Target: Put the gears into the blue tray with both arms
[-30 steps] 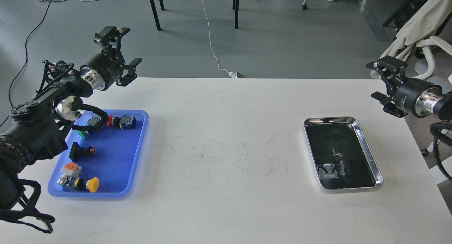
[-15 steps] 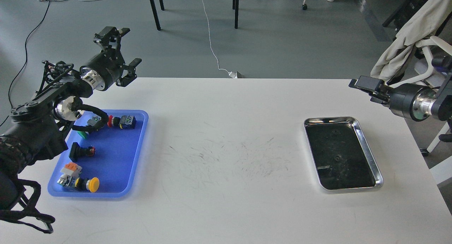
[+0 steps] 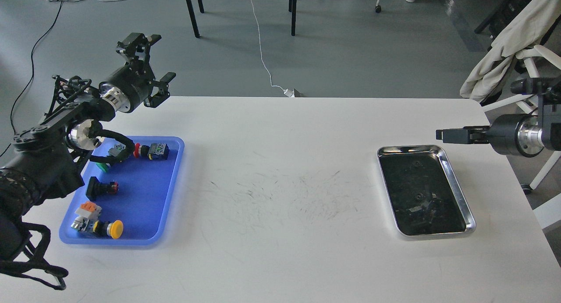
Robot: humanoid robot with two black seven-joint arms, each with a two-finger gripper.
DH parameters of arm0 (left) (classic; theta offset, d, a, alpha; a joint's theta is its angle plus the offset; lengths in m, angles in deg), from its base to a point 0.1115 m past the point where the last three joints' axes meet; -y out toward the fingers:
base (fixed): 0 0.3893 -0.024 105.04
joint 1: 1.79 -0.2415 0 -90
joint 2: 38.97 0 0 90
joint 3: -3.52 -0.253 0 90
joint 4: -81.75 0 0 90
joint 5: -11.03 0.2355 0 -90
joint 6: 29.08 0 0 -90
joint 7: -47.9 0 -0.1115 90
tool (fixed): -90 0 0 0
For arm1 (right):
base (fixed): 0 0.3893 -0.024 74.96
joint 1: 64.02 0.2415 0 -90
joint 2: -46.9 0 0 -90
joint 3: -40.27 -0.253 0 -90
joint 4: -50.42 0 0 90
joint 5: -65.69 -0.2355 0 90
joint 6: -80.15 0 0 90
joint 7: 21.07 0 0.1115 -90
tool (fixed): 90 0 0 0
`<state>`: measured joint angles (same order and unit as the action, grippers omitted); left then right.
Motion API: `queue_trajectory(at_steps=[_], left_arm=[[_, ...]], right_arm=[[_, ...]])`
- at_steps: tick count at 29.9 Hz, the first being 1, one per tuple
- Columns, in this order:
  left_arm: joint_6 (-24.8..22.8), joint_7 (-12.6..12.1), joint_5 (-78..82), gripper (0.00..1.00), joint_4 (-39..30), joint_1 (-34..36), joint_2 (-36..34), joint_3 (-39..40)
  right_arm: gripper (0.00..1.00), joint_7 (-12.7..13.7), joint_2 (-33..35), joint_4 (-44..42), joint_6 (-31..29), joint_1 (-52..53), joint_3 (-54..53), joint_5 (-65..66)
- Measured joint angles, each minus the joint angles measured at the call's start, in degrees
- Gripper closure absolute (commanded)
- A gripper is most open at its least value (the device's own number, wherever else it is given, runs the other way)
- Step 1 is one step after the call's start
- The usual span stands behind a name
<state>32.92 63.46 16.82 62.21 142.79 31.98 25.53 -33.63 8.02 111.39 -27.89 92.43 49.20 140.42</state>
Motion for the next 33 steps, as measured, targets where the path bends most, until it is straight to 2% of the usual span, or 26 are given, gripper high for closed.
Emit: queue_trajectory(at_steps=[9,15,27,29,33], left_arm=[[0.00,0.00,-0.17,0.01,0.02,0.08,-0.28,0.13],[0.00,0.00,-0.17,0.01,0.02,0.18,-0.30,0.17],[0.00,0.03,-0.17,0.01,0.01,0.10,-0.31,0.14],[0.00,0.04,-0.17,0.01,0.00,0.08,-0.31,0.09],[0.00,0.05,-0.21,0.01,0.00,0.03,-0.32,0.05]], right_arm=[[0.03,-0.38,-8.04,-8.43,0.56,-1.69,3.49,0.99],[0.04,-0.39,-12.60,-10.72,0.56,-2.52,4.23,0.95],[0.08,-1.35,-15.13,-12.06,0.57,-2.96,7.03,0.94],[0.15,-1.47,-15.32,-12.06,0.58,-2.95,7.06,0.94],[0.17,-1.52,-16.37,-12.14,0.59,-2.90,7.17,0.94]])
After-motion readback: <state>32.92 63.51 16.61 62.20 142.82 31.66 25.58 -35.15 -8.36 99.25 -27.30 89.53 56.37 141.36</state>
